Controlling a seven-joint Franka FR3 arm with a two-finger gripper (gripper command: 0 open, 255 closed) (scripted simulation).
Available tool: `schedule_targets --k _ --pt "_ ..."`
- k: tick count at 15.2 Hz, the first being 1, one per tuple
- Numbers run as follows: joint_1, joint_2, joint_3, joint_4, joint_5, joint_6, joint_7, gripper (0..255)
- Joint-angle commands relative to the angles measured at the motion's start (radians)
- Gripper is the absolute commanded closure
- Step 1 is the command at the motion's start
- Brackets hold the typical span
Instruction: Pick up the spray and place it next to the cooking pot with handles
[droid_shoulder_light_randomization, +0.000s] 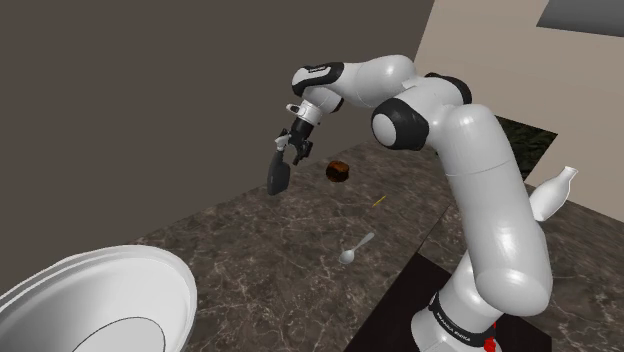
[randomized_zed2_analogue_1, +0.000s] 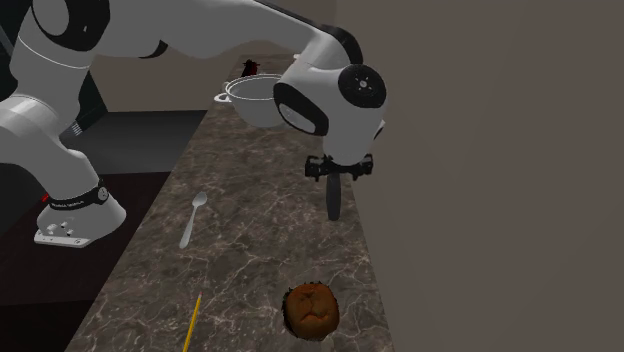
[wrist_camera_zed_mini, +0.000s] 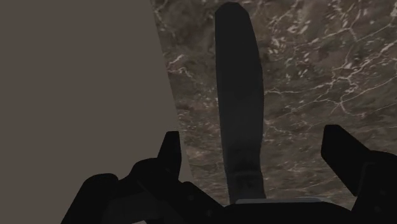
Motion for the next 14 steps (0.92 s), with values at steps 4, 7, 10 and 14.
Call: schedule_targets --k 4,7,10,14 --pt "0.019 0.015 0.013 -0.031 0.015 0.045 -0.016 0" --pt "0.025 0.019 0.016 -0.042 0.020 0.061 -0.020 0" --pt "0.025 0.019 0.016 -0.042 0.020 0.061 -0.020 0" --pt "0.025 0.019 0.016 -0.042 0.020 0.060 -0.020 255"
